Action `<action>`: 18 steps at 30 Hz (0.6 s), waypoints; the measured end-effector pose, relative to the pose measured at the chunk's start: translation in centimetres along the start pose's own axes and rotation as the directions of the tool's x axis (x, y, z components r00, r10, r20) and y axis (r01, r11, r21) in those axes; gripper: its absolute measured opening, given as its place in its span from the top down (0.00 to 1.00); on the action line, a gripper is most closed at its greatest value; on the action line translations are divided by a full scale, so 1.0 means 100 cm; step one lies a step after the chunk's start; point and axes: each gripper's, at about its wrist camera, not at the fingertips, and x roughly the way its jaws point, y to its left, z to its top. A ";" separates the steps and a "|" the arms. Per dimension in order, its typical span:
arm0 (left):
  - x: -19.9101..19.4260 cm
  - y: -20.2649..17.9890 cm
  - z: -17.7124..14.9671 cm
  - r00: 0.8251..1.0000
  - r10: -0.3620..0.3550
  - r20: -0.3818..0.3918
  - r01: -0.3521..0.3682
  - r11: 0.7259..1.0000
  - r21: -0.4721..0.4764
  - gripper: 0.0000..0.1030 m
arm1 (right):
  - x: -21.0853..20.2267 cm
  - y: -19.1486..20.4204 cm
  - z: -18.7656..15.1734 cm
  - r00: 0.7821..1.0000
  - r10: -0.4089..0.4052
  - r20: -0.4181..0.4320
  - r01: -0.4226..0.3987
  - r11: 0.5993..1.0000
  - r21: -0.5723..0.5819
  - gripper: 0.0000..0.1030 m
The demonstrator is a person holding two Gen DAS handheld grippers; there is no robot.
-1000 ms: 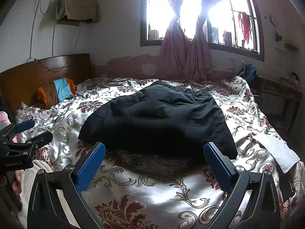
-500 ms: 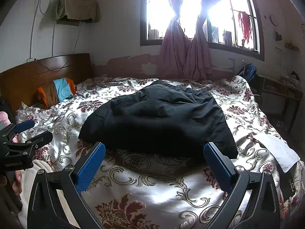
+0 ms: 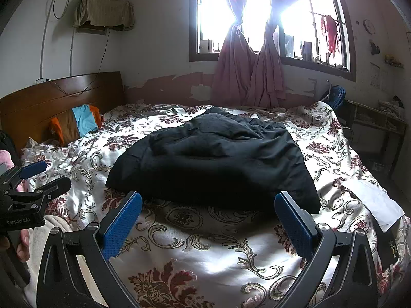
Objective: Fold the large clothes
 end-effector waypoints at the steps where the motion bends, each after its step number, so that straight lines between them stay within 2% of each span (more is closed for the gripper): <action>1: 0.000 -0.001 0.000 1.000 0.000 0.000 0.000 1.000 0.000 0.00 | 0.000 0.001 0.000 1.000 0.000 0.000 0.000 1.000 0.000 0.01; 8: 0.001 -0.002 0.000 1.000 -0.002 -0.005 0.002 1.000 0.001 0.00 | 0.000 0.000 0.001 1.000 -0.001 0.000 0.001 1.000 0.001 0.01; 13: 0.000 0.004 0.000 0.999 -0.041 -0.031 0.040 0.999 -0.025 0.00 | 0.000 0.000 -0.002 1.000 0.001 -0.001 -0.001 1.000 0.001 0.01; 18: -0.005 0.000 -0.001 1.000 0.011 -0.014 -0.011 1.000 0.006 0.00 | 0.000 0.000 -0.002 1.000 0.000 -0.002 0.000 1.000 0.001 0.01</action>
